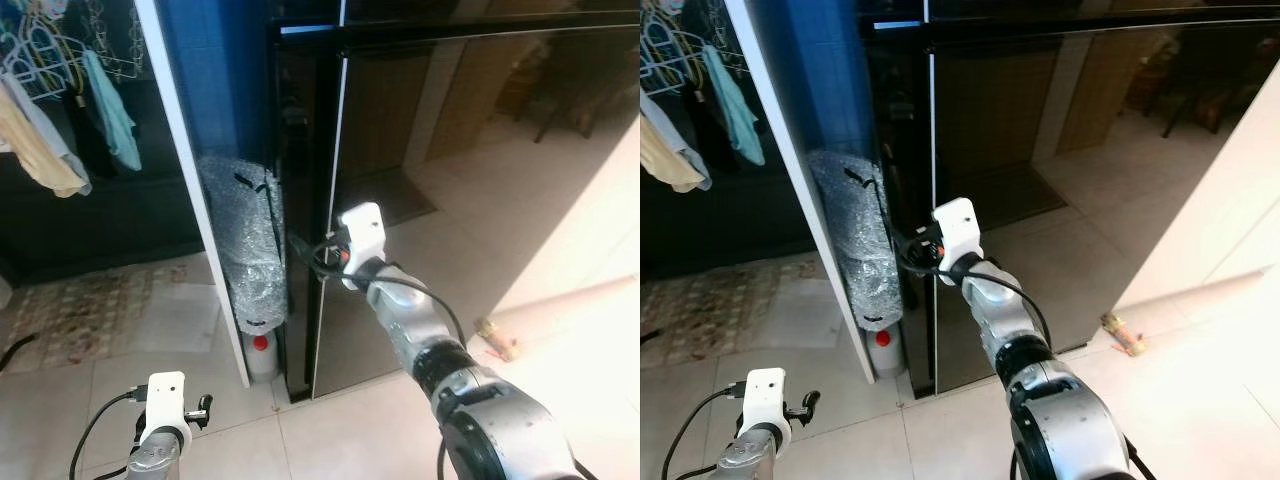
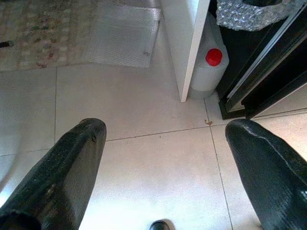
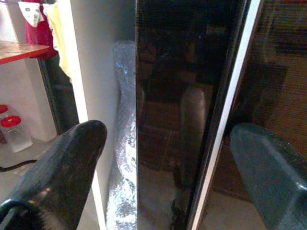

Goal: Restocking fridge

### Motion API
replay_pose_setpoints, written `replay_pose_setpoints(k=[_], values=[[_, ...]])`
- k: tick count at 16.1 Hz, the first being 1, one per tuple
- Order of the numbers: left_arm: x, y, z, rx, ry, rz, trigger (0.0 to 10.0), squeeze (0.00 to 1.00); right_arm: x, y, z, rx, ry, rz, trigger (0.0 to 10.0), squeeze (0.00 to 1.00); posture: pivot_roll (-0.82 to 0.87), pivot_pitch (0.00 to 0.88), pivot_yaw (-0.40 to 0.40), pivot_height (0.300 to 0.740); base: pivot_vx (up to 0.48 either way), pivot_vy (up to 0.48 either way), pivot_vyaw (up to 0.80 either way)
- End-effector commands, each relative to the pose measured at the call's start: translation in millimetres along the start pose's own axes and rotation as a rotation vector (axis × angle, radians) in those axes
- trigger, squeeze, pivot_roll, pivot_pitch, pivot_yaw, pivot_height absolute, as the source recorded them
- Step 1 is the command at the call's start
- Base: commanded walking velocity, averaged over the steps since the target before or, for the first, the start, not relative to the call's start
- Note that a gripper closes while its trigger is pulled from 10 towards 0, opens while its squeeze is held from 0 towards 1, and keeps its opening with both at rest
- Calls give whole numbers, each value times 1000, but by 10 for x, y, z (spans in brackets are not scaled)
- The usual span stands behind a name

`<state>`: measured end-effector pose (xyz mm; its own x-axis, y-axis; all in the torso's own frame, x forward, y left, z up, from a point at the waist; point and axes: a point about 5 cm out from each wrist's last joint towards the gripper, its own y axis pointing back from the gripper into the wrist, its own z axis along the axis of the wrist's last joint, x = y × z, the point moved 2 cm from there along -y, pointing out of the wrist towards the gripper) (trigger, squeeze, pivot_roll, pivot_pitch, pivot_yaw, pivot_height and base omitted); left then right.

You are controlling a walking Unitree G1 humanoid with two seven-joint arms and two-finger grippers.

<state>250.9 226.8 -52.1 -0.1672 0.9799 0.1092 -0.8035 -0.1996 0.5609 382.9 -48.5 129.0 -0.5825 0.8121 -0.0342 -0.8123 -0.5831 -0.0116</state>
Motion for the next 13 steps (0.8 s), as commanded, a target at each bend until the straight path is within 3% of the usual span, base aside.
replay_pose_setpoints(k=[1, 6, 9, 11, 13], values=[[-11, 17, -59, 21, 0, -6, 10000, 0, -22, 32, 61, -42, 47, 6, 10000, 0, -98, 0, -31, 740, 0, 0, 0], [-25, 23, -79, 28, -5, -14, 10000, 0, -282, 390, -72, -55, 78, -79, 10000, 0, -127, 0, -21, 740, 0, 0, 0], [-20, 24, -83, 30, -11, -16, 10000, 0, -526, 883, -232, -12, 112, -180, 10000, 0, -137, 0, -19, 740, 0, 0, 0], [-18, 25, -90, 34, -17, -19, 10000, 0, -772, 1287, -435, 35, 47, -334, 10000, 0, -148, 0, -14, 740, 0, 0, 0], [-32, 26, -98, 40, -25, -27, 10000, 0, -954, 1634, -811, 135, -60, -503, 10000, 0, -156, 0, -10, 740, 0, 0, 0]])
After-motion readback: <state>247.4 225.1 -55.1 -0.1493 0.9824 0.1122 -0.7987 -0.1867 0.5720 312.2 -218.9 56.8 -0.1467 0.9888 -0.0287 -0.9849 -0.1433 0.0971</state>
